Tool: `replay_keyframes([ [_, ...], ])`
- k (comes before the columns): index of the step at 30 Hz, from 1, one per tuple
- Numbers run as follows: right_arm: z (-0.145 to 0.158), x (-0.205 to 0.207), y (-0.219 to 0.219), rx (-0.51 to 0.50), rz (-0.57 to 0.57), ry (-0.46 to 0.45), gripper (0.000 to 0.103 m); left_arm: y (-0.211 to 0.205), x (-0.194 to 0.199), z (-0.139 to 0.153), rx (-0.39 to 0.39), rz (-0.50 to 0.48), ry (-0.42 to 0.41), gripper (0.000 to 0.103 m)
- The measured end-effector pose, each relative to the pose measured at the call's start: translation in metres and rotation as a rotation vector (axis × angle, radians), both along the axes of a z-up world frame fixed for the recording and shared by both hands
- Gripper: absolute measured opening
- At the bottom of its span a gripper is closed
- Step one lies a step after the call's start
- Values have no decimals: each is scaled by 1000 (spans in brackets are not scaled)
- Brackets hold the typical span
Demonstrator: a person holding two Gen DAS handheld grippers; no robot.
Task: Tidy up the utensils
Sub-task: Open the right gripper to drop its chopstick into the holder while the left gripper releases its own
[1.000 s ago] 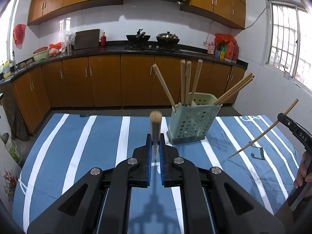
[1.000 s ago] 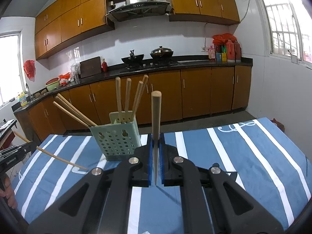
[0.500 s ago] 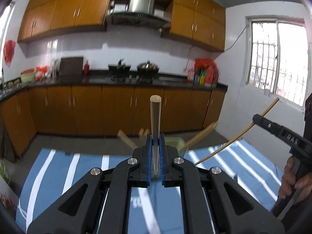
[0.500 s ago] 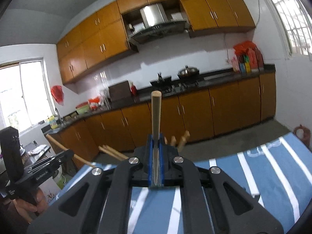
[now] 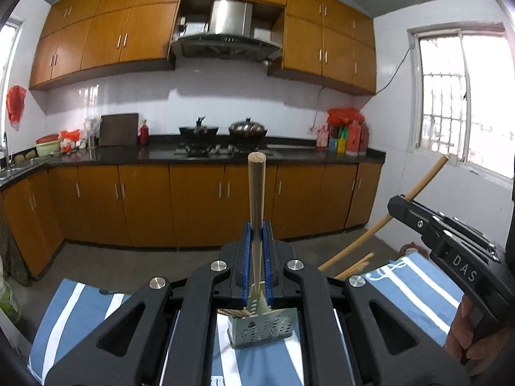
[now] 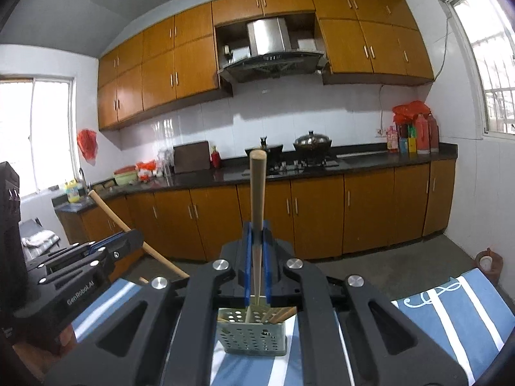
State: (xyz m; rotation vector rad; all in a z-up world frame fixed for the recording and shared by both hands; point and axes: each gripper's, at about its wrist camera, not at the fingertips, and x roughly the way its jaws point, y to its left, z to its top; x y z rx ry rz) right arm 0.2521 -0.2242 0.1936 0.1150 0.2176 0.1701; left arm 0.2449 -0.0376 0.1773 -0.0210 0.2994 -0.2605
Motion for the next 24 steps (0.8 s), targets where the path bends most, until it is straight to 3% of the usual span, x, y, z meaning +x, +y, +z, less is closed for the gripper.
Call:
replay_keyframes([
  [11, -29, 50, 4, -3, 7, 110, 8, 1, 31, -28, -3, -11, 97, 7],
  [15, -32, 51, 4, 12, 10, 117, 16, 5, 33, -29, -25, -7, 112, 8],
  [19, -30, 46, 3, 23, 9, 105, 21, 10, 29, -24, -38, 4, 97, 32],
  [24, -23, 33, -2, 37, 6, 79, 23, 16, 21, -16, -49, 18, 79, 33],
])
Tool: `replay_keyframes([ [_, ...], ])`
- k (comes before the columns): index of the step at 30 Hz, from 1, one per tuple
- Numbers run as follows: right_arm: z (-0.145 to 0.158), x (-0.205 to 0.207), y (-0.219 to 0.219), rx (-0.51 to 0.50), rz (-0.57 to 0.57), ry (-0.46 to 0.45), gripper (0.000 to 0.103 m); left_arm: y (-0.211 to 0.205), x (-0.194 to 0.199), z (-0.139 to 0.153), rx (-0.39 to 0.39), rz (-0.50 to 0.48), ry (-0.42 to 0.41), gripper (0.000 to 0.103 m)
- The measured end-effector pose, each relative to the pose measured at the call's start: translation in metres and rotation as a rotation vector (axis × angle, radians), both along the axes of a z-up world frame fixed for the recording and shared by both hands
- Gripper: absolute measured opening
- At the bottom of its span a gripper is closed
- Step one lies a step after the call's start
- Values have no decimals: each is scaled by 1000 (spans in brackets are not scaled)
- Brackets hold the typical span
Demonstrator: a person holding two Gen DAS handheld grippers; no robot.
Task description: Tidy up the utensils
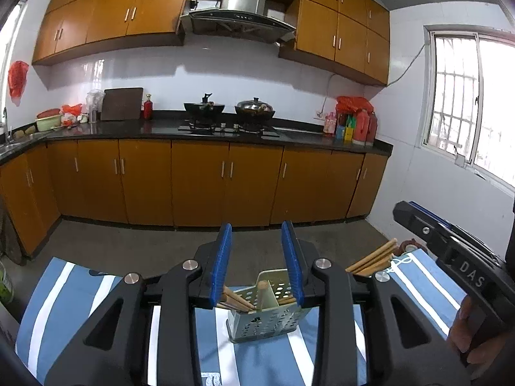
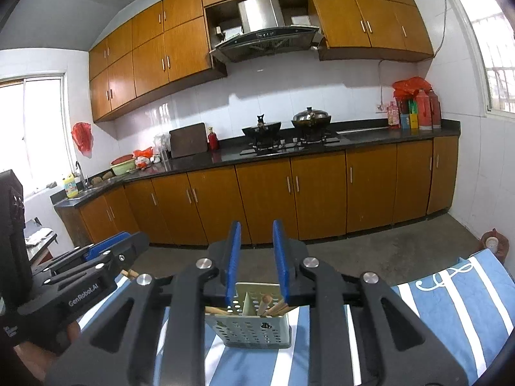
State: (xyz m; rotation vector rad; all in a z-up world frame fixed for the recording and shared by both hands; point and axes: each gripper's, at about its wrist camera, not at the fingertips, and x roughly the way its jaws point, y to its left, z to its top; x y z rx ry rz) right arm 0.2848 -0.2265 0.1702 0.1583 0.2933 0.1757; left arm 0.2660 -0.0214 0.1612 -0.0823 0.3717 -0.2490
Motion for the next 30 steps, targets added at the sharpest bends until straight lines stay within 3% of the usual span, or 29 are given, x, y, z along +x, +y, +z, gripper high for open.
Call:
replay_keyframes([
  [6, 2, -35, -10, 0, -6, -36, 37, 18, -26, 9, -16, 26, -28, 33],
  [12, -5, -84, -22, 14, -23, -67, 55, 44, -67, 3, -2, 75, -39, 43],
  [15, -10, -110, -25, 20, -23, -80, 70, 51, -87, -2, 10, 90, -42, 51],
  [19, -15, -144, -24, 21, -26, -109, 96, 59, -120, -8, 31, 109, -63, 77],
  [20, -16, -154, -23, 17, -35, -121, 99, 59, -129, -9, 43, 115, -76, 88],
  [22, -20, -171, -18, -4, -65, -141, 99, 56, -145, -12, 67, 119, -102, 100],
  [27, -31, -203, -4, -67, -107, -140, 99, 49, -179, -22, 134, 119, -140, 101],
  [30, -39, -218, 2, -104, -126, -147, 99, 50, -192, -28, 134, 126, -141, 101],
])
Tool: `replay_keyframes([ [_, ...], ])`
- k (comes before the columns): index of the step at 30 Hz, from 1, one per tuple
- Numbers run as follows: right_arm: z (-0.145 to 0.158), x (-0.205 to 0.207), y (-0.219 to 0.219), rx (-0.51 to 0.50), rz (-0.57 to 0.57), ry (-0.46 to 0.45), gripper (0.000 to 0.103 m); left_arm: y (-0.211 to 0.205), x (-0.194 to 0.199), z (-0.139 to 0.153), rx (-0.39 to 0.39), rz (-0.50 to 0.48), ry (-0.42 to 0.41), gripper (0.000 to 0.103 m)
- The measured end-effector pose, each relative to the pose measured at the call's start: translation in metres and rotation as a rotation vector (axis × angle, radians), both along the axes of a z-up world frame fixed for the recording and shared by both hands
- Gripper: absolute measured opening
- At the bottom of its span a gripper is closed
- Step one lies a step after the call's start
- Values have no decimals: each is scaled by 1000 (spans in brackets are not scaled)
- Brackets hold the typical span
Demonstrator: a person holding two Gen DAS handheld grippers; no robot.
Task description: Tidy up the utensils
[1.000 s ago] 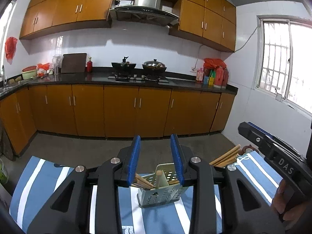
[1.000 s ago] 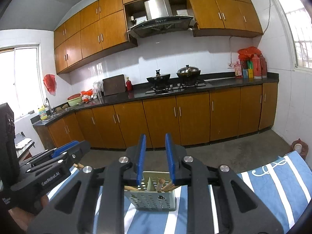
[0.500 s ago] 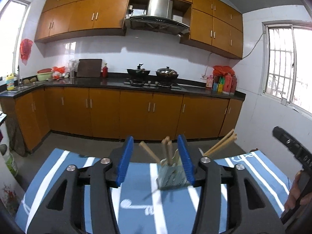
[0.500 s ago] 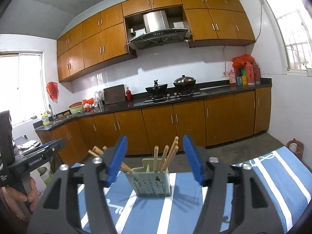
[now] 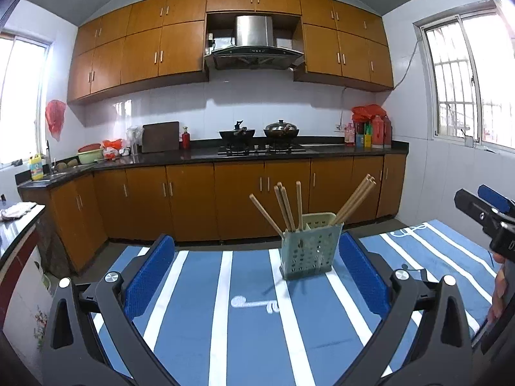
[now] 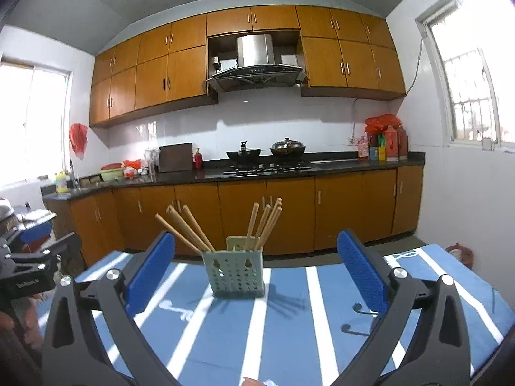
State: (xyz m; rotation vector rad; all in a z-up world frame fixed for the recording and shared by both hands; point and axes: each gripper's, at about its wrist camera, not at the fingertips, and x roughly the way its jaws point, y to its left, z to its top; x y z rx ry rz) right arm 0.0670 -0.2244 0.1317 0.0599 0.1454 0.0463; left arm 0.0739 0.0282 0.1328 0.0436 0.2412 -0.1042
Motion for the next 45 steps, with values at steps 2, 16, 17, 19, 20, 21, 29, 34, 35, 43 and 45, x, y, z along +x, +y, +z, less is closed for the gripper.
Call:
replay_keyframes([
  [2, -6, -12, 6, -26, -18, -11, 99, 3, -9, -8, -17, 10, 10, 101],
  [16, -60, -50, 9, -30, -14, 66, 99, 3, -47, -59, -45, 61, 53, 101],
  [17, -63, -50, 10, -33, -13, 75, 99, 2, -49, -62, -47, 62, 57, 101],
  [19, -71, -51, 12, -42, -12, 100, 99, 1, -52, -70, -48, 63, 78, 101],
  [20, -74, -52, 12, -43, -10, 110, 99, 1, -54, -74, -47, 64, 85, 101],
  [21, -78, -53, 13, -43, -10, 118, 99, 0, -55, -78, -42, 67, 96, 101],
  [29, -107, -59, 17, -54, -5, 179, 99, 0, -63, -101, -50, 61, 148, 101],
  [34, -119, -60, 15, -40, 1, 207, 99, -1, -67, -111, -53, 56, 165, 101],
  [35, -121, -60, 15, -37, 4, 214, 99, -1, -68, -113, -49, 54, 168, 101],
  [43, -128, -61, 14, -25, -3, 232, 99, -9, -71, -121, -20, 43, 175, 101],
  [45, -130, -61, 12, -17, -9, 236, 99, -9, -72, -122, -20, 43, 173, 101],
])
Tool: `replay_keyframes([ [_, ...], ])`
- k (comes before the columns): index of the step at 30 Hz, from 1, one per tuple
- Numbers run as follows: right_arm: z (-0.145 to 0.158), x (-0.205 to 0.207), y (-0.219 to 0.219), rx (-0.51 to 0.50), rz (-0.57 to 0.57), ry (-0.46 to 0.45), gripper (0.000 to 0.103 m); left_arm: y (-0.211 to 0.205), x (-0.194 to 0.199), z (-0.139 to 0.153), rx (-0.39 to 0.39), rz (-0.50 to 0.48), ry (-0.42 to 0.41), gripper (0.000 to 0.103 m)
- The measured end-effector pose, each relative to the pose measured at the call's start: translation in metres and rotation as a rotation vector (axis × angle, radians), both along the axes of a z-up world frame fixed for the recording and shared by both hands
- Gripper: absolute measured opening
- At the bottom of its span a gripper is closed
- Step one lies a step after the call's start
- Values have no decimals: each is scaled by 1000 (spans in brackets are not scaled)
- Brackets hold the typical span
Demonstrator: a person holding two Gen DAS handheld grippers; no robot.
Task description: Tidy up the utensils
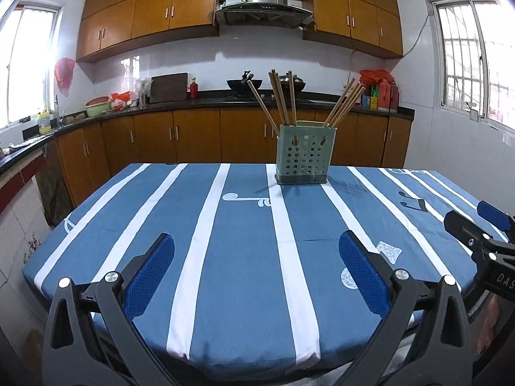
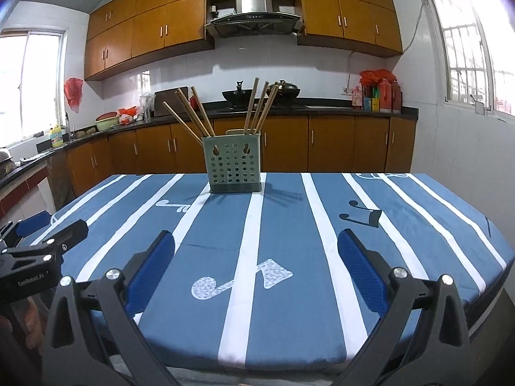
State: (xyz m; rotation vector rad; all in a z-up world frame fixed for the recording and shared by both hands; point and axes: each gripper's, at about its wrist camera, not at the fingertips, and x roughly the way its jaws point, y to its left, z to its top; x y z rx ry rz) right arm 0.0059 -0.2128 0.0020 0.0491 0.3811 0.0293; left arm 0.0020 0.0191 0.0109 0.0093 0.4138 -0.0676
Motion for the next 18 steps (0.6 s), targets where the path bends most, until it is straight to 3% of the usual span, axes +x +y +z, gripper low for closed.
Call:
replay_keyframes([
  [18, -9, -3, -6, 26, -18, 18, 99, -3, -1, -8, -2, -12, 12, 101],
])
